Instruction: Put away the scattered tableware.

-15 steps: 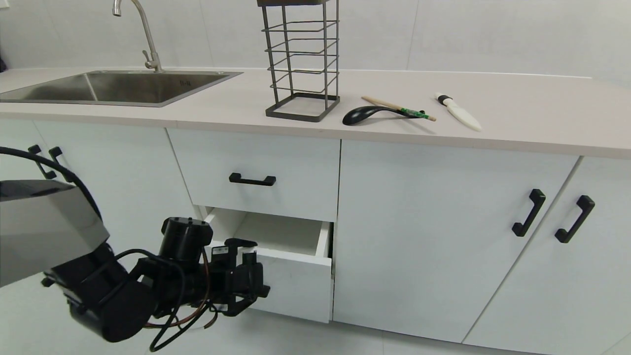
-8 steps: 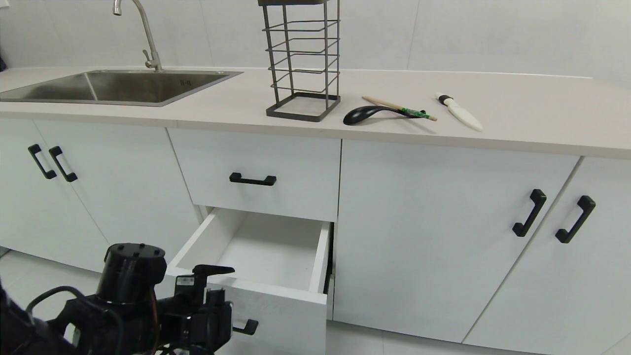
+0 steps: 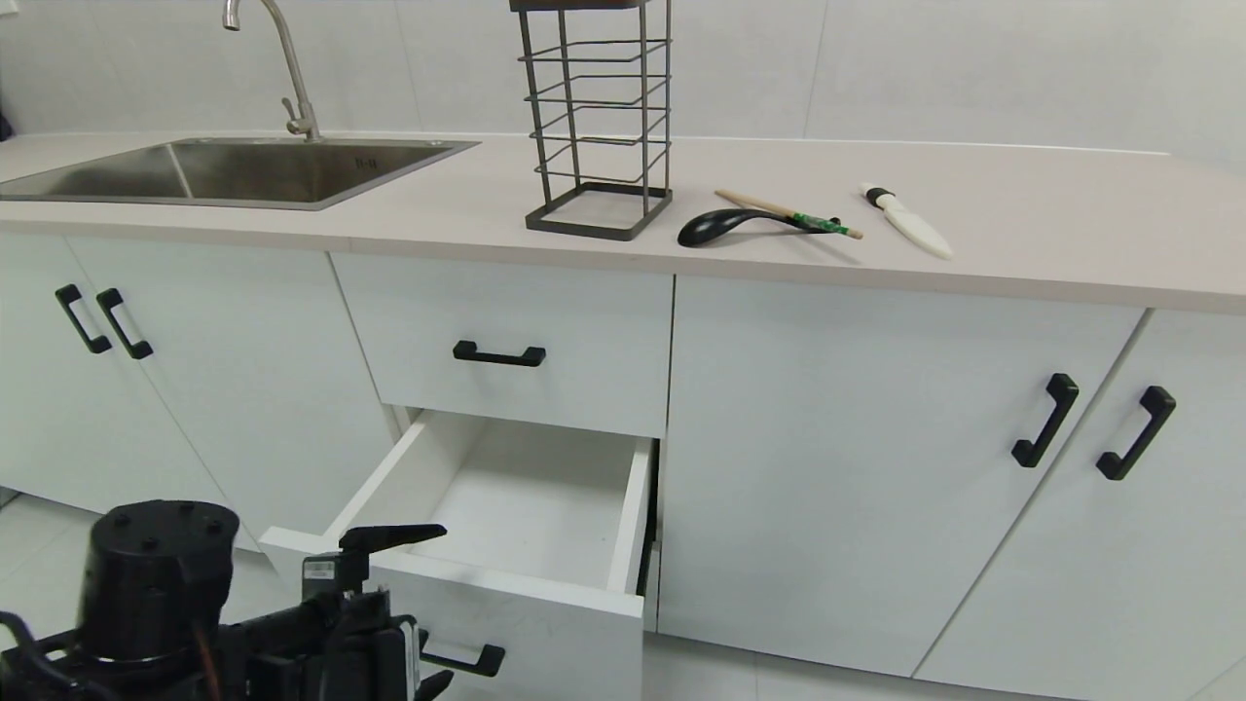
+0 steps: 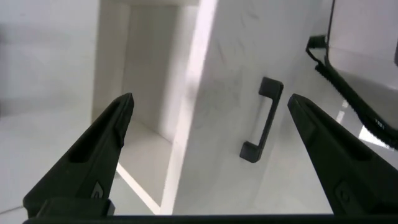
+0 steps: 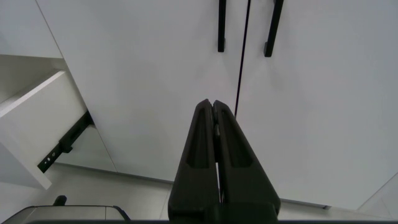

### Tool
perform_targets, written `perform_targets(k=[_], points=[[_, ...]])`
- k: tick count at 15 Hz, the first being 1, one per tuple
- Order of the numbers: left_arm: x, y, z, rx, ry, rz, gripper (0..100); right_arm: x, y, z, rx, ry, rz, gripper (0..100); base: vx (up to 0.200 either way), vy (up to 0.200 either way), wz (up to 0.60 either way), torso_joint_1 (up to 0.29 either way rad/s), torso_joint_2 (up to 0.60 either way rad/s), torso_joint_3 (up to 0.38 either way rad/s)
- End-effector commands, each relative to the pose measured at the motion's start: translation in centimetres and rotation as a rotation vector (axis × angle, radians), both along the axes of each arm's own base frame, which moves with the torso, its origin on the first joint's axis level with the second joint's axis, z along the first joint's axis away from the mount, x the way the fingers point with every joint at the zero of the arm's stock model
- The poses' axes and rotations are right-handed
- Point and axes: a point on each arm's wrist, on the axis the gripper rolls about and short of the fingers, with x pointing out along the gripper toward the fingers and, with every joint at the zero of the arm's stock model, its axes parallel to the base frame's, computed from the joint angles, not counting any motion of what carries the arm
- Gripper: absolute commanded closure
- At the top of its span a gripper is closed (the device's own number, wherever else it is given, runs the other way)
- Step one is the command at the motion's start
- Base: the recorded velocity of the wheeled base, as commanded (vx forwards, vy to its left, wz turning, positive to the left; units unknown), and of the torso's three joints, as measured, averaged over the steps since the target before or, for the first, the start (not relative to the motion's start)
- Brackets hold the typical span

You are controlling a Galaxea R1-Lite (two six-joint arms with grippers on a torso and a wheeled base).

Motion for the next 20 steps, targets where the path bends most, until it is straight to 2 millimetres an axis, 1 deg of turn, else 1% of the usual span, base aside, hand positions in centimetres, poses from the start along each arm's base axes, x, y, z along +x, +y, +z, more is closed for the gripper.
perform_targets(k=[1, 2, 3, 4, 5, 6, 7, 9, 10, 11, 12, 13, 14, 15, 16, 17, 18, 19, 20], points=[[-1.5, 0.1, 3.2, -0.166, -0.083, 0.021, 0, 0.0, 0.0, 0.0, 0.0, 0.001, 0.0, 100, 0.0, 0.0, 0.0, 0.0, 0.0, 0.0], [-2.6, 0.6, 4.7, -0.282, -0.106, 0.022, 0, 0.0, 0.0, 0.0, 0.0, 0.001, 0.0, 100, 0.0, 0.0, 0.0, 0.0, 0.0, 0.0], [-3.2, 1.1, 5.5, -0.345, -0.113, 0.044, 0, 0.0, 0.0, 0.0, 0.0, 0.003, 0.0, 100, 0.0, 0.0, 0.0, 0.0, 0.0, 0.0], [-3.9, 1.8, 6.7, -0.461, -0.09, 0.105, 0, 0.0, 0.0, 0.0, 0.0, 0.001, 0.0, 100, 0.0, 0.0, 0.0, 0.0, 0.0, 0.0], [-4.0, 2.0, 6.9, -0.492, -0.081, 0.127, 0, 0.0, 0.0, 0.0, 0.0, 0.001, 0.0, 100, 0.0, 0.0, 0.0, 0.0, 0.0, 0.0], [-4.5, 3.3, 8.2, -0.649, -0.052, 0.24, 0, 0.0, 0.0, 0.0, 0.0, 0.001, 0.0, 100, 0.0, 0.0, 0.0, 0.0, 0.0, 0.0], [-5.0, 4.1, 8.5, -0.723, -0.044, 0.299, 0, 0.0, 0.0, 0.0, 0.0, 0.001, 0.0, 100, 0.0, 0.0, 0.0, 0.0, 0.0, 0.0], [-6.8, 5.3, 8.2, -0.821, -0.055, 0.363, 0, 0.0, 0.0, 0.0, 0.0, 0.003, 0.0, 100, 0.0, 0.0, 0.0, 0.0, 0.0, 0.0], [-8.9, 5.9, 7.5, -0.89, -0.065, 0.37, 0, 0.0, 0.0, 0.0, 0.0, 0.001, 0.0, 100, 0.0, 0.0, 0.0, 0.0, 0.0, 0.0], [-10.4, 6.2, 6.8, -0.924, -0.081, 0.364, 0, 0.0, 0.0, 0.0, 0.0, 0.001, 0.0, 100, 0.0, 0.0, 0.0, 0.0, 0.0, 0.0], [-12.1, 6.7, 6.4, -0.95, -0.126, 0.348, 0, 0.0, 0.0, 0.0, 0.0, 0.003, 0.0, 100, 0.0, 0.0, 0.0, 0.0, 0.0, 0.0], [-13.3, 6.9, 6.2, -0.969, -0.164, 0.33, 0, 0.0, 0.0, 0.0, 0.0, 0.003, 0.0, 100, 0.0, 0.0, 0.0, 0.0, 0.0, 0.0], [-15.2, 7.4, 5.6, -0.994, -0.225, 0.32, 0, 0.0, 0.0, 0.0, 0.0, 0.003, 0.0, 100, 0.0, 0.0, 0.0, 0.0, 0.0, 0.0], [-17.3, 7.9, 4.8, -1.019, -0.309, 0.359, 0, 0.0, 0.0, 0.0, 0.0, 0.001, 0.0, 100, 0.0, 0.0, 0.0, 0.0, 0.0, 0.0], [-18.3, 8.1, 4.4, -1.018, -0.359, 0.404, 0, 0.0, 0.0, 0.0, 0.0, 0.001, 0.0, 100, 0.0, 0.0, 0.0, 0.0, 0.0, 0.0], [-18.1, 8.1, 4.6, -1.022, -0.377, 0.431, 0, 0.0, 0.0, 0.0, 0.0, 0.001, 0.0, 100, 0.0, 0.0, 0.0, 0.0, 0.0, 0.0], [-18.2, 8.3, 5.0, -1.066, -0.427, 0.469, 0, 0.0, 0.0, 0.0, 0.0, 0.001, 0.0, 100, 0.0, 0.0, 0.0, 0.0, 0.0, 0.0], [-18.0, 8.2, 4.6, -1.073, -0.417, 0.516, 0, 0.0, 0.0, 0.0, 0.0, 0.001, 0.0, 100, 0.0, 0.0, 0.0, 0.0, 0.0, 0.0], [-17.6, 8.1, 3.4, -1.064, -0.39, 0.598, 0, 0.0, 0.0, 0.0, 0.0, 0.001, 0.0, 100, 0.0, 0.0, 0.0, 0.0, 0.0, 0.0]])
